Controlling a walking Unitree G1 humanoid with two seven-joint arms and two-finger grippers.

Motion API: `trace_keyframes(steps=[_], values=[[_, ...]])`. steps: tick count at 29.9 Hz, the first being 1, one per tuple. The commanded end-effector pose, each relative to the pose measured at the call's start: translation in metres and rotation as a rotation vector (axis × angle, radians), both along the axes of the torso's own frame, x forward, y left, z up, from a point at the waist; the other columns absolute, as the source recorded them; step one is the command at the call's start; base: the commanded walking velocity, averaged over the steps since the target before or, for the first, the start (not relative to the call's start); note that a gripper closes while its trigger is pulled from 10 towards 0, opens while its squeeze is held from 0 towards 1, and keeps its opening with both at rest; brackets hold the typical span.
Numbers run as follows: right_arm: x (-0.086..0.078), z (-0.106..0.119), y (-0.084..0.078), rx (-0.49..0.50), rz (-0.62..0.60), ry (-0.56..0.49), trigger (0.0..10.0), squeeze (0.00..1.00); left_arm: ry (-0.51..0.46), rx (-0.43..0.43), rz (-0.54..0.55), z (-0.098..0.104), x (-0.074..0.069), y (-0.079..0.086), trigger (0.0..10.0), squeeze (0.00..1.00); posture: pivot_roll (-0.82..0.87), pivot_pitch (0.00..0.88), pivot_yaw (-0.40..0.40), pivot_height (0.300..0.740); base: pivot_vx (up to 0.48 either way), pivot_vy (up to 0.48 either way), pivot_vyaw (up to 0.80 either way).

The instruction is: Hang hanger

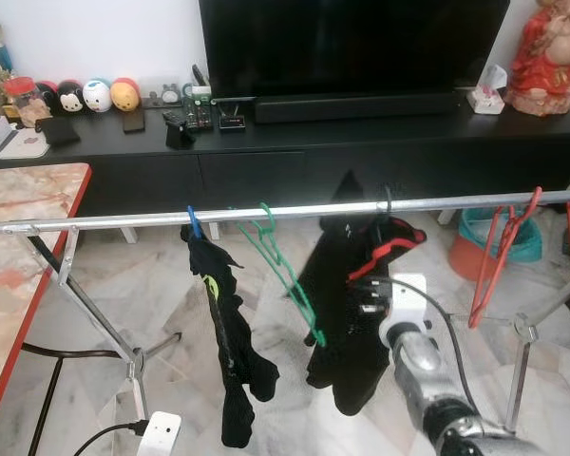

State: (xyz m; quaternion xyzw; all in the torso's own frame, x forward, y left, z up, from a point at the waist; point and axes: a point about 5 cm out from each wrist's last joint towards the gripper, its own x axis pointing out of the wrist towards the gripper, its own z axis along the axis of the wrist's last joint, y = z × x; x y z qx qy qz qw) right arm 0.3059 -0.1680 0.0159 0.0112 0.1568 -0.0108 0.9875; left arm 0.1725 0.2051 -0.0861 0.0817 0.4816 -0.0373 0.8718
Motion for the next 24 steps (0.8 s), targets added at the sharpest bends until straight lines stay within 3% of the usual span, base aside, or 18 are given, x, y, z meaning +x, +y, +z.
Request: trace_keyframes(steps=[1,6,12,18,24], values=[[0.0,0.007,-0.002,-0.005,-0.018,-0.083,10.0,0.0,0.011,0.011,0.011,-0.002,-0.004,0.003,10.0,0.0,-0.11,0.0,-0.007,0.74,0.0,0.0,0.0],[-0.009,0.003,-0.003,-0.006,-0.04,-0.111,10.0,0.0,0.005,0.015,0.006,-0.001,-0.004,0.003,10.0,0.0,-0.11,0.0,-0.008,0.74,0.0,0.0,0.0],[-0.018,-0.009,-0.003,0.007,-0.036,-0.054,10.0,0.0,0.004,0.004,0.007,-0.002,-0.004,0.001,10.0,0.0,-0.11,0.0,-0.012,0.74,0.0,0.0,0.0],[-0.017,-0.01,-0.002,0.007,-0.038,-0.041,10.0,0.0,0.007,0.004,0.009,-0.002,-0.006,0.002,10.0,0.0,-0.1,0.0,-0.013,0.74,0.0,0.0,0.0],[-0.014,-0.007,-0.001,0.011,-0.037,-0.048,10.0,0.0,0.01,0.005,0.009,-0.003,-0.009,0.003,10.0,0.0,-0.1,0.0,-0.014,0.74,-0.276,0.0,0.0]])
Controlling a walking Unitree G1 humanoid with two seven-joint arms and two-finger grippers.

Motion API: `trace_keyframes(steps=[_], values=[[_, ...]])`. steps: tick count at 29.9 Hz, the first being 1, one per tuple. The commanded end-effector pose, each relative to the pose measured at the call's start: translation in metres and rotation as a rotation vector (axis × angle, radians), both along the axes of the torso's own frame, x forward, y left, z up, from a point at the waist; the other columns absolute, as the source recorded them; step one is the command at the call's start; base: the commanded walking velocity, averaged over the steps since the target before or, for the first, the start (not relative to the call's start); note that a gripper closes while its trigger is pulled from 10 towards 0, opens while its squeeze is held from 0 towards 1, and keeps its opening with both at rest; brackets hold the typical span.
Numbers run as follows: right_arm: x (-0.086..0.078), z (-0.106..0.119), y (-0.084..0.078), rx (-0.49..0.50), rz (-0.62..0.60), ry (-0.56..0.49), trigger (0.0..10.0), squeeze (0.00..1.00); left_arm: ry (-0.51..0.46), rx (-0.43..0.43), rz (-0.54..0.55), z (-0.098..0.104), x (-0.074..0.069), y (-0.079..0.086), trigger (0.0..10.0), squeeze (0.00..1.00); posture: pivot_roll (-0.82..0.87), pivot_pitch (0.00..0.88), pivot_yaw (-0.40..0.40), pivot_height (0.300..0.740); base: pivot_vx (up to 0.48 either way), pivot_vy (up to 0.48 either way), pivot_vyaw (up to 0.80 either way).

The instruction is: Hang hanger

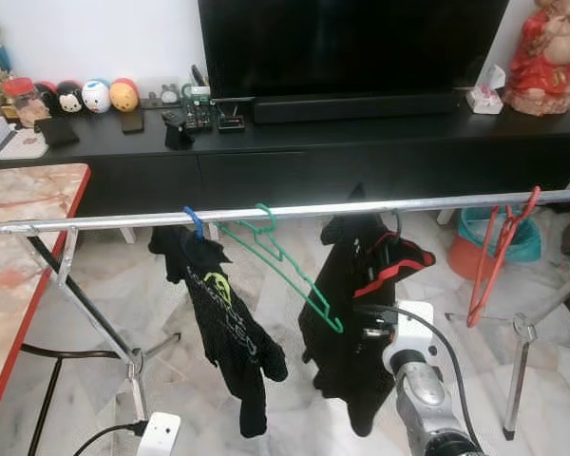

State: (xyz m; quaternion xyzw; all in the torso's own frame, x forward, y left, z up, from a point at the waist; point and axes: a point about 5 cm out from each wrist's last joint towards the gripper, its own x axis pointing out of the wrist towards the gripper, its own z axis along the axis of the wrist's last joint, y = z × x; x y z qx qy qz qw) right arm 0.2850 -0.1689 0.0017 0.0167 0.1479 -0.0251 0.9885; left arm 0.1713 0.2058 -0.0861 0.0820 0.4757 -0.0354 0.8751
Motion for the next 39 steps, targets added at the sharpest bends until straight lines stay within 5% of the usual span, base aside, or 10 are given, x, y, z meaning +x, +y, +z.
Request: trace_keyframes(steps=[1,39], values=[[0.0069,0.0075,0.0002,0.005,-0.007,-0.031,10.0,0.0,0.023,0.003,0.007,-0.0031,-0.0078,0.0022,10.0,0.0,-0.1,0.0,-0.014,0.74,-0.274,0.0,0.0],[0.0074,0.0062,-0.0054,0.014,-0.055,-0.004,10.0,0.0,0.028,0.001,0.007,-0.0041,-0.0103,0.0025,10.0,0.0,-0.1,0.0,-0.008,0.74,-0.277,0.0,0.0]])
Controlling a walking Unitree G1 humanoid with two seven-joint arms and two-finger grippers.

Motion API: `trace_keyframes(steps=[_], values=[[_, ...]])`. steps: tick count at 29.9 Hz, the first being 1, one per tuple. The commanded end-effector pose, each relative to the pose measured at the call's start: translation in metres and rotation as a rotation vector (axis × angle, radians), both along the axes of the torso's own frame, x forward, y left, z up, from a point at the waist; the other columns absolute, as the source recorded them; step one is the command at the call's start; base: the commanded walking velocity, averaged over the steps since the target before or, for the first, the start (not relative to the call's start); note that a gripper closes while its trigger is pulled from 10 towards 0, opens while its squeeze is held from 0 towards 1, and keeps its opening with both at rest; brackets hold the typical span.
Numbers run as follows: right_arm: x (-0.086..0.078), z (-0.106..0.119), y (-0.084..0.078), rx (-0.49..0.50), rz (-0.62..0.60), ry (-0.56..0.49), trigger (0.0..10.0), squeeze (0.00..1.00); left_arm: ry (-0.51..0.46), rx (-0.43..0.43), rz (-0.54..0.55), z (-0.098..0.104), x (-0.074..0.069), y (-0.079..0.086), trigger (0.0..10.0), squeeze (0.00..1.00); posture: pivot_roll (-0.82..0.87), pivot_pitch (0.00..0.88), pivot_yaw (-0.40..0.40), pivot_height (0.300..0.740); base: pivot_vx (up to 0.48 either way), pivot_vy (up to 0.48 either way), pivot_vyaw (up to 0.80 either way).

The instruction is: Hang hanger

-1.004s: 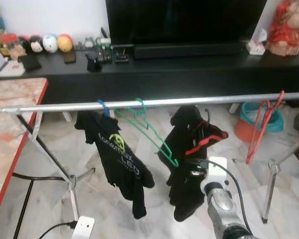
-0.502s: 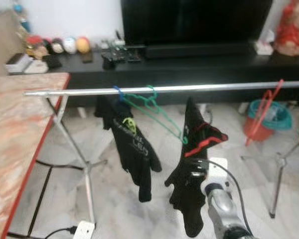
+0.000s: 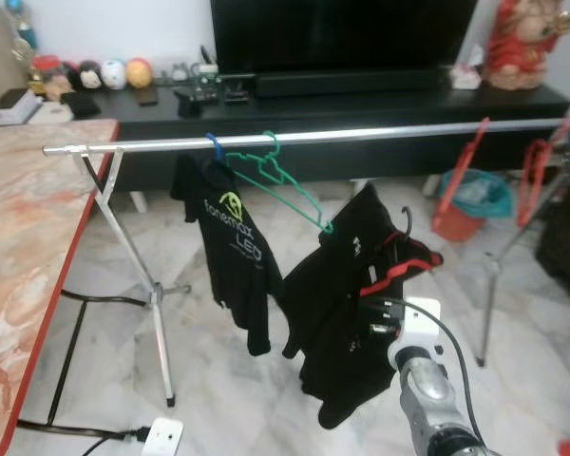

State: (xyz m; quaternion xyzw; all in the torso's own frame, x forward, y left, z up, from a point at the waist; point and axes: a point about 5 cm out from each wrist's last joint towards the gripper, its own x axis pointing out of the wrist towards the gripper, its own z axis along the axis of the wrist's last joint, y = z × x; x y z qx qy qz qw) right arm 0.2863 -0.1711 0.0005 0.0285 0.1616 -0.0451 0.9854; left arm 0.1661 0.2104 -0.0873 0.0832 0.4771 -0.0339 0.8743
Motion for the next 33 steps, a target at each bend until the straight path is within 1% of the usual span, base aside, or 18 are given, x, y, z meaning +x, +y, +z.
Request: trace_keyframes(steps=[1,13,33], values=[[0.0064,0.0075,-0.0035,-0.006,-0.015,-0.03,10.0,0.0,0.025,-0.002,0.006,-0.0029,-0.005,-0.002,10.0,0.0,-0.1,0.0,-0.007,0.74,-0.274,0.0,0.0],[0.0072,0.0087,-0.0021,0.008,-0.02,-0.04,10.0,0.0,0.026,-0.005,0.009,-0.0031,-0.0057,-0.002,10.0,0.0,-0.1,0.0,-0.008,0.74,-0.277,0.0,0.0],[0.0081,0.0091,-0.0029,0.004,-0.024,-0.034,10.0,0.0,0.024,-0.007,0.013,-0.0029,-0.0054,-0.0015,10.0,0.0,-0.1,0.006,-0.009,0.74,-0.282,0.0,0.0]])
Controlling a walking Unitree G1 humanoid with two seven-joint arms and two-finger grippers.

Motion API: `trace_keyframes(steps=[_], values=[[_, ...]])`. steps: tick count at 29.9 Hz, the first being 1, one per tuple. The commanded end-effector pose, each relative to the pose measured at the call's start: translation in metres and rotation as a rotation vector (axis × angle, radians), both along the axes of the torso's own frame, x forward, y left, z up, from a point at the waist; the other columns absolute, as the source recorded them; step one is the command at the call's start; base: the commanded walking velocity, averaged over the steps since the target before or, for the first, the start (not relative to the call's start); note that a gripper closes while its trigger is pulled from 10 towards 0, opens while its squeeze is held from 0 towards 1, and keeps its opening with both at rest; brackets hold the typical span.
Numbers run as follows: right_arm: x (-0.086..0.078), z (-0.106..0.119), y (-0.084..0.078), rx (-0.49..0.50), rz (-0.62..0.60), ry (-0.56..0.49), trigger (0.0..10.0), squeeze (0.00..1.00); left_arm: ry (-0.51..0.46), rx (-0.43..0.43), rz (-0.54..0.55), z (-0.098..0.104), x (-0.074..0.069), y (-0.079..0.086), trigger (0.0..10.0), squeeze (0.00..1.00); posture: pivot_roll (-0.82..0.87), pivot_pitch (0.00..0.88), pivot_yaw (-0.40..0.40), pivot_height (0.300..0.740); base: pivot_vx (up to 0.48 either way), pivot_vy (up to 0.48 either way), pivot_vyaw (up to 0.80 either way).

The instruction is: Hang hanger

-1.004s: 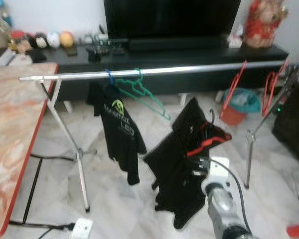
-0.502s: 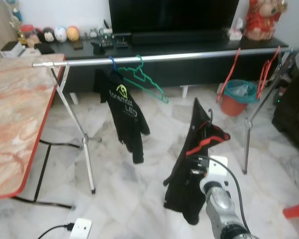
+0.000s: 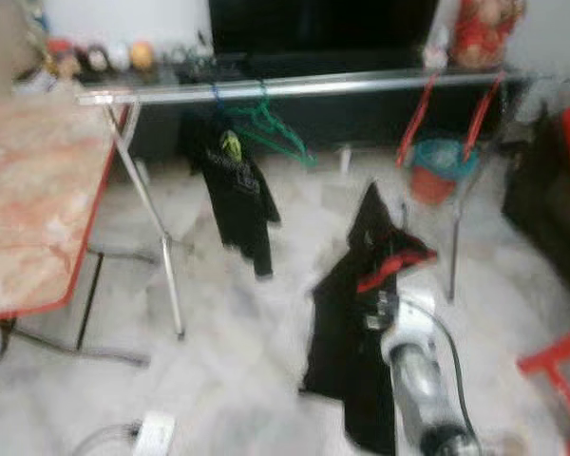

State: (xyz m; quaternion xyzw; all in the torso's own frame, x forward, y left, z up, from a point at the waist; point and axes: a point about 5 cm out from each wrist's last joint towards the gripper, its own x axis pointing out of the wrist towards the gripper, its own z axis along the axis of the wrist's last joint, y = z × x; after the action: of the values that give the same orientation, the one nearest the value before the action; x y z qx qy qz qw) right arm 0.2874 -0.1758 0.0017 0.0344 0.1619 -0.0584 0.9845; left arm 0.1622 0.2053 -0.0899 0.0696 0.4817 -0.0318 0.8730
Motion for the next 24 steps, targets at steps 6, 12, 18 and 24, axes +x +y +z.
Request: trace_keyframes(steps=[6,12,18,24], values=[[0.0063,0.0068,0.0013,-0.008,0.006,-0.027,10.0,0.0,0.015,0.016,-0.006,-0.0002,-0.0014,0.0039,10.0,0.0,-0.1,0.006,-0.009,0.74,-0.286,0.0,0.0],[0.0055,0.0054,0.0011,-0.01,0.011,-0.016,10.0,0.0,0.016,0.015,-0.007,-0.0003,-0.0016,0.0039,10.0,0.0,-0.1,0.006,-0.009,0.74,-0.287,0.0,0.0],[0.0048,0.0044,0.0008,-0.01,0.012,-0.009,10.0,0.0,0.016,0.014,-0.007,-0.0003,-0.0016,0.0038,10.0,0.0,-0.1,0.006,-0.009,0.74,-0.287,0.0,0.0],[0.0046,0.0035,0.0011,-0.014,0.022,0.001,10.0,0.0,0.019,0.018,-0.01,-0.0005,-0.0021,0.0039,10.0,0.0,-0.1,0.002,-0.01,0.74,-0.288,0.0,0.0]])
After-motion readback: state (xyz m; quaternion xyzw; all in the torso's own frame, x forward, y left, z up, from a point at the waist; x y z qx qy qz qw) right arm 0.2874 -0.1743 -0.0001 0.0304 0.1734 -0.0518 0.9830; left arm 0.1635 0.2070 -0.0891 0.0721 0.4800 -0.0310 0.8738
